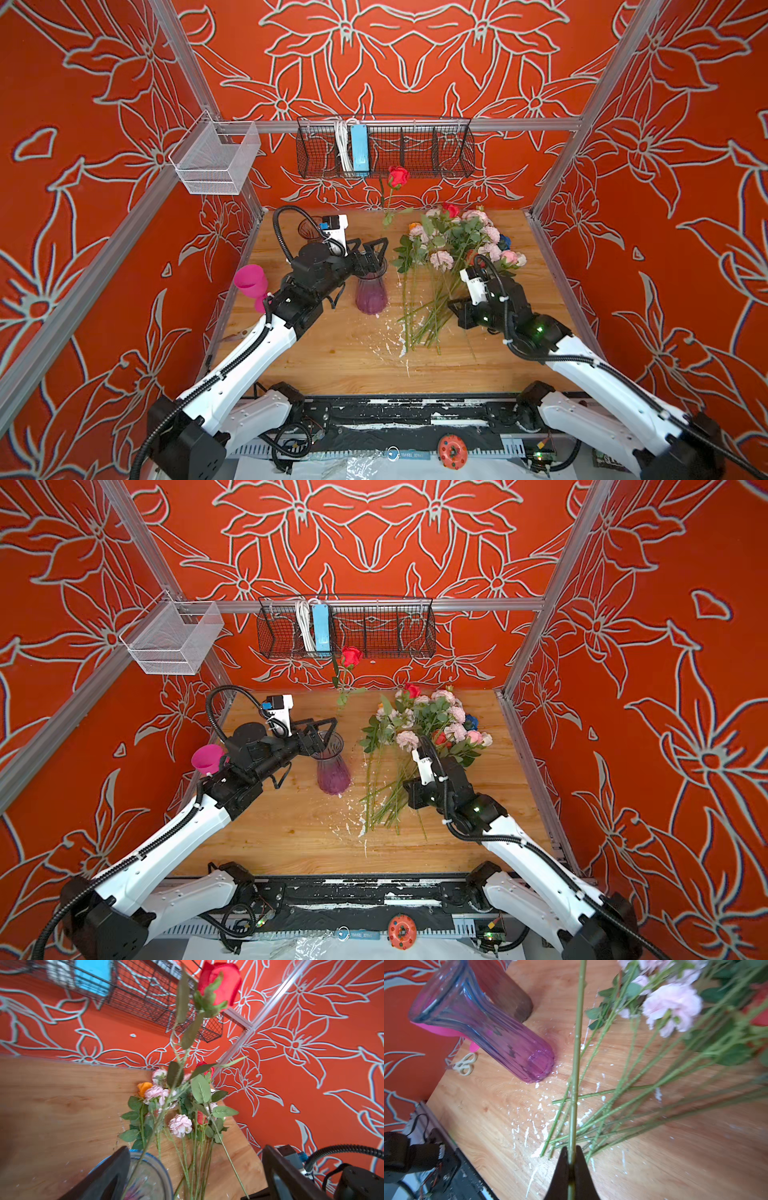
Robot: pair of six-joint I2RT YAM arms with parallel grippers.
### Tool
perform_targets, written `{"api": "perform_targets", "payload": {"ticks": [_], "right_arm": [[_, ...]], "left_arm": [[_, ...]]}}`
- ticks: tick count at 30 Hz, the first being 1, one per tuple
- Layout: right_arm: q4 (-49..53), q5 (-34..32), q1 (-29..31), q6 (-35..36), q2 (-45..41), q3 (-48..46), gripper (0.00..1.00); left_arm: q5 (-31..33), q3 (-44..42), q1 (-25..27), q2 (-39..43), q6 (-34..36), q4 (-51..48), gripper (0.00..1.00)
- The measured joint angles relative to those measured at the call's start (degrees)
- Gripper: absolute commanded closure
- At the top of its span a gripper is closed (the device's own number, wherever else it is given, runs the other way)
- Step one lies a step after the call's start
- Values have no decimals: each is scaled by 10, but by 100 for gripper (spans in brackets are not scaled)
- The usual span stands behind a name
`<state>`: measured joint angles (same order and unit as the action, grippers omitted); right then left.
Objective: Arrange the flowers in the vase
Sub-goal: 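Lower rose into purple vase with left gripper while right gripper grasps stems, then lift a red rose with the right gripper while left gripper reaches toward it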
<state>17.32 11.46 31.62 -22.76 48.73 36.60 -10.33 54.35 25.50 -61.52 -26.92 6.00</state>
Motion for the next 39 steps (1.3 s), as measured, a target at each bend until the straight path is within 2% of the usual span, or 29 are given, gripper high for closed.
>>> {"api": "perform_targets", "payload": {"ticks": [5, 7, 13, 18, 21, 24, 25, 29, 32, 37, 39], "right_arm": [[-30, -38, 0, -1, -29, 13, 100], [-48, -54, 0, -1, -16, 34, 100], [-151, -61, 3, 11, 19, 44, 100], [-238, -61, 12, 21, -22, -22, 100], [-284, -59, 14, 22, -47, -62, 100], [-316, -50, 16, 19, -43, -75, 100], [-323, -46, 17, 19, -39, -76, 100], [-344, -28, 29, 17, -32, -76, 100], [-348, -18, 35, 16, -43, -76, 100], [-348, -7, 38, 12, -70, -76, 100], [-347, -5, 38, 9, -74, -76, 100]], "left_arm": [[-47, 102, -1, -35, 34, -46, 2], [-56, 118, -1, -35, 34, -46, 0], [-78, 149, -1, -50, 4, -79, 8], [-126, 142, 2, -76, -19, -96, 14], [-130, 138, 19, -85, -23, -102, 14], [-127, 152, 57, -102, -16, -114, 17], [-120, 163, 73, -111, -10, -118, 22], [-60, 186, 149, -144, 19, -99, 26], [-10, 183, 189, -168, 23, -69, 37], [19, 183, 193, -212, 10, -22, 44], [16, 184, 191, -228, 5, -4, 51]]}}
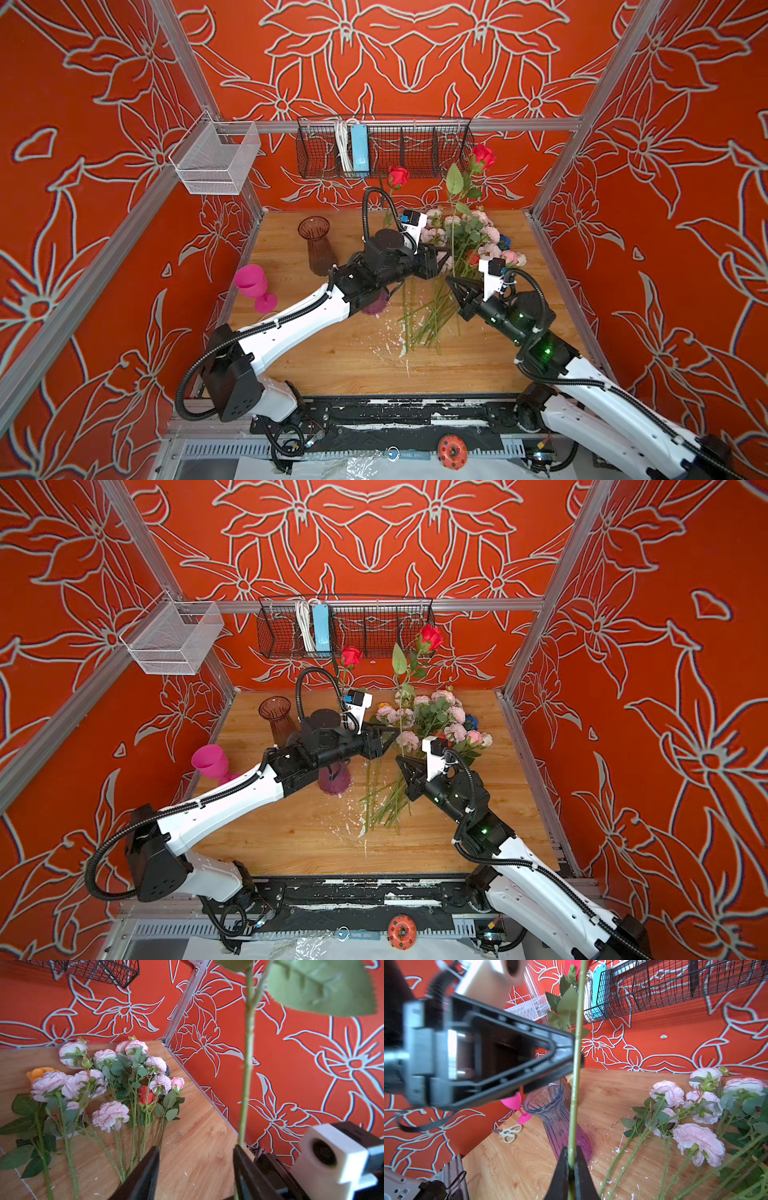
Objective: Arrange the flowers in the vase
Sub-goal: 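Lift a red rose with the right gripper while left gripper reaches toward it, then grasp the red rose stem with the left gripper above the right gripper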
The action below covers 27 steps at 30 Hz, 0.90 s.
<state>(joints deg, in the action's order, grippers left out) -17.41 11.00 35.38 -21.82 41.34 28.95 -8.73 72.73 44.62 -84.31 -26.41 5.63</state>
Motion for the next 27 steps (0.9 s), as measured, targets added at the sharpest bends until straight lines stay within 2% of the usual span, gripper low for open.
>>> {"api": "perform_targets", "payload": {"ticks": [5, 11, 16, 20, 27], "right_arm": [[2, 6, 0, -9, 5, 0, 100], [-2, 11, 0, -13, 5, 0, 100], [8, 6, 1, -13, -24, 0, 100], [18, -4, 1, -13, -50, 0, 100], [20, -7, 1, -14, -44, 0, 100]], "left_arm": [[-27, 2, 0, -18, -7, 35, 61], [-58, 2, -1, -21, -12, 71, 68], [-66, -4, -2, -20, -7, 84, 53], [-63, -41, 0, 5, 0, 91, 38], [-66, -63, 1, 53, 15, 91, 33]]}}
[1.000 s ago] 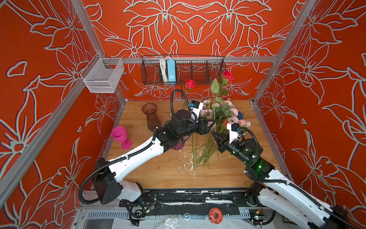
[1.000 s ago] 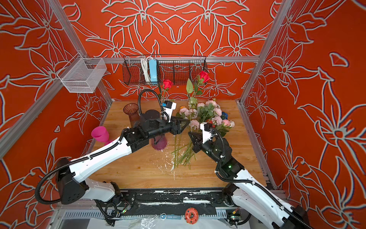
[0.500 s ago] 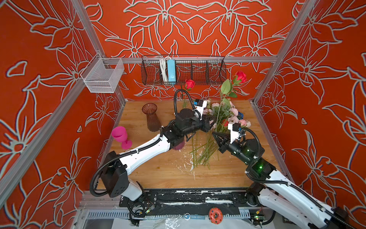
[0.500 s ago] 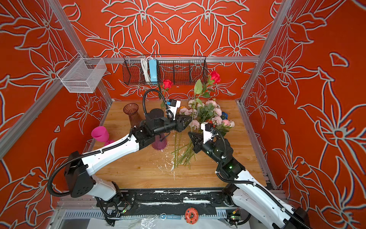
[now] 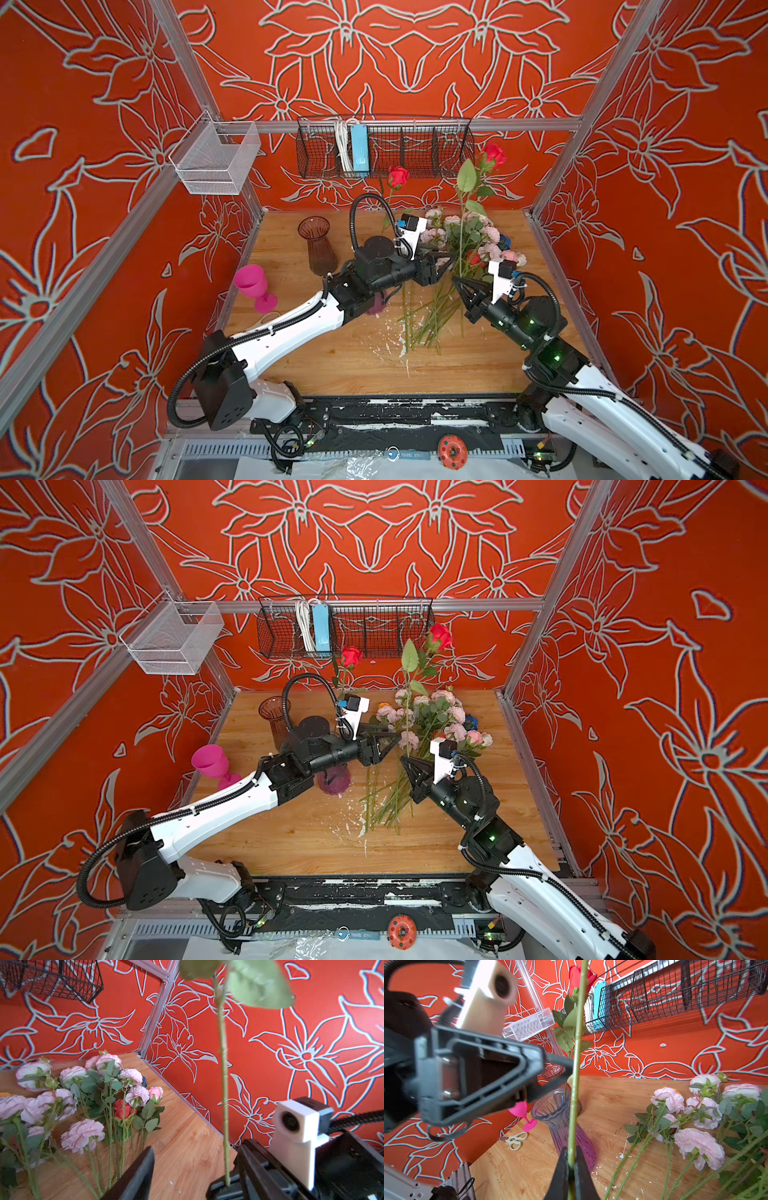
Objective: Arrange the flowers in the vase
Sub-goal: 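Grasp the red rose stem with the left gripper above the right gripper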
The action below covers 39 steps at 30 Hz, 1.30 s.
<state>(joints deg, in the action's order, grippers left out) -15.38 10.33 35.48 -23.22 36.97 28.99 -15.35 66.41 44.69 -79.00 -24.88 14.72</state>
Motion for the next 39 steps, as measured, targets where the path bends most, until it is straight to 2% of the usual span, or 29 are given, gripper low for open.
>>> {"api": "perform_targets", "payload": {"ticks": [4, 9, 15, 18, 22, 25, 26, 30, 32, 36, 39], "right_arm": [[1, 3, 0, -2, 12, 0, 100], [1, 15, 0, -6, 30, 0, 100], [1, 24, 0, -9, 32, 0, 100], [1, 27, 2, -9, 32, 0, 100], [1, 27, 2, -9, 32, 0, 100], [0, 30, 2, -9, 36, 0, 100], [0, 32, 2, -9, 38, 0, 98], [1, 37, 2, -15, 42, 1, 65], [3, 37, 2, -17, 41, 1, 54], [10, 20, 2, -16, 33, 1, 47], [17, -18, 2, -18, 15, 0, 45]], "left_arm": [[-25, 3, 0, 7, 4, 10, 33], [-39, 36, 0, -23, 7, 9, 34], [-40, 71, 0, -66, 12, 6, 45], [-38, 80, 0, -78, 13, 3, 60], [-36, 81, 0, -80, 17, 4, 85], [-33, 81, 0, -80, 17, 4, 92], [-33, 81, 0, -80, 17, 4, 94], [-31, 81, 0, -80, 23, 4, 97], [-26, 81, 0, -80, 25, 4, 98], [-13, 83, 0, -77, 38, -3, 99], [4, 98, 0, -67, 63, -40, 100]]}}
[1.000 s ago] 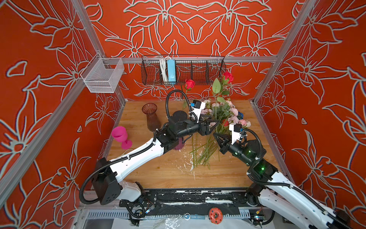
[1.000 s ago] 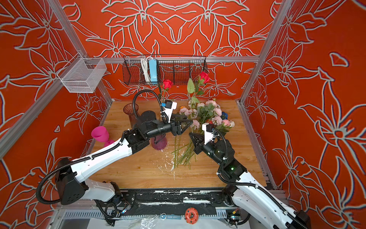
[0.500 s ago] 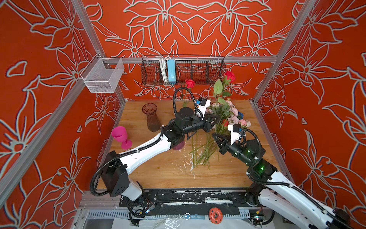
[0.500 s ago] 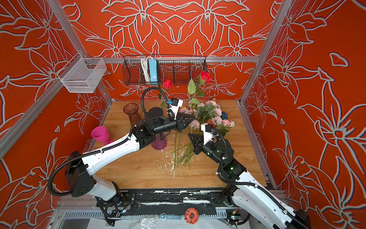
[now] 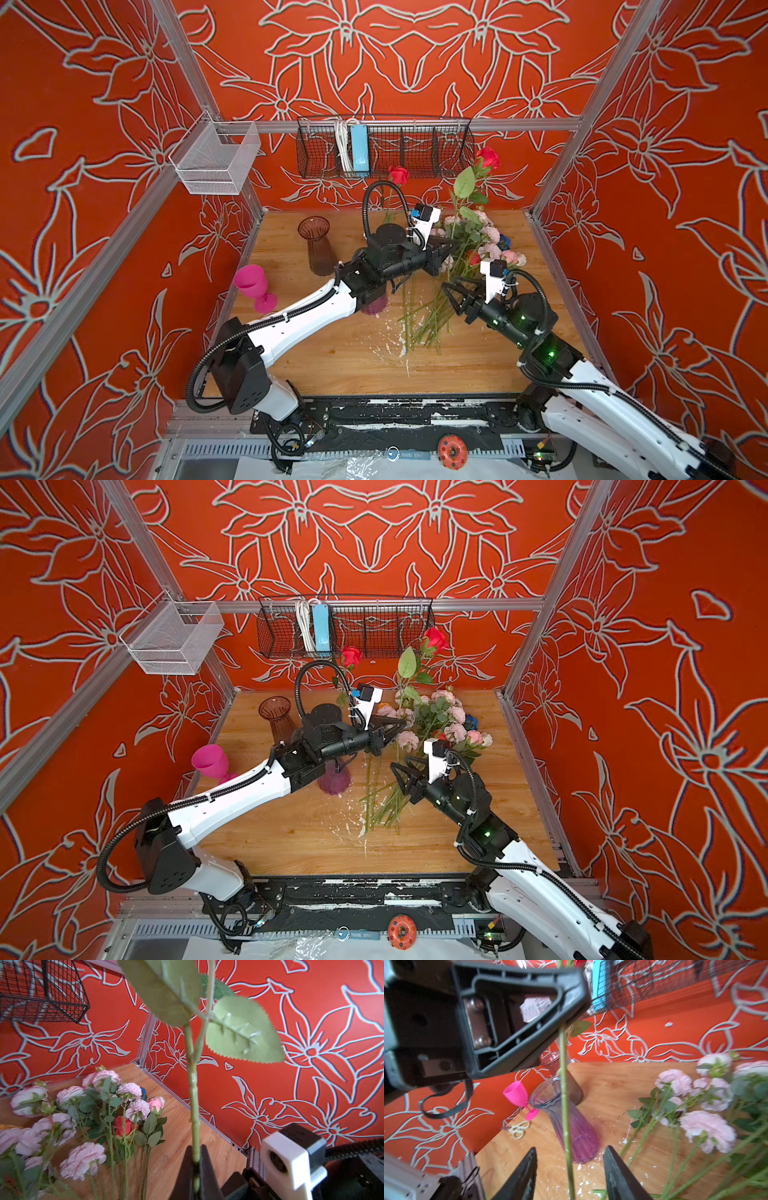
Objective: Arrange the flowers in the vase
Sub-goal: 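Raise the red rose over the purple vase with left gripper while right withdraws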
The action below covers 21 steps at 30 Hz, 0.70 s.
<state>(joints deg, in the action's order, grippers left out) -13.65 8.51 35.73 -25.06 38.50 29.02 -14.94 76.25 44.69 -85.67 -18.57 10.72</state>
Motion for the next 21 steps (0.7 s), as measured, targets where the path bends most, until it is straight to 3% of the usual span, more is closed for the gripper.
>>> {"api": "perform_targets", "payload": {"ticks": [8, 14, 21], "right_arm": [[36, -171, 0, -17, -39, -19, 41], [56, -231, 0, -30, -27, -23, 41], [63, -261, 0, -41, -17, -25, 41]], "left_arm": [[138, 19, 0, 144, 133, -64, 100], [269, 16, -12, 247, 242, -45, 100], [302, -48, -118, 261, 216, -25, 100]]}}
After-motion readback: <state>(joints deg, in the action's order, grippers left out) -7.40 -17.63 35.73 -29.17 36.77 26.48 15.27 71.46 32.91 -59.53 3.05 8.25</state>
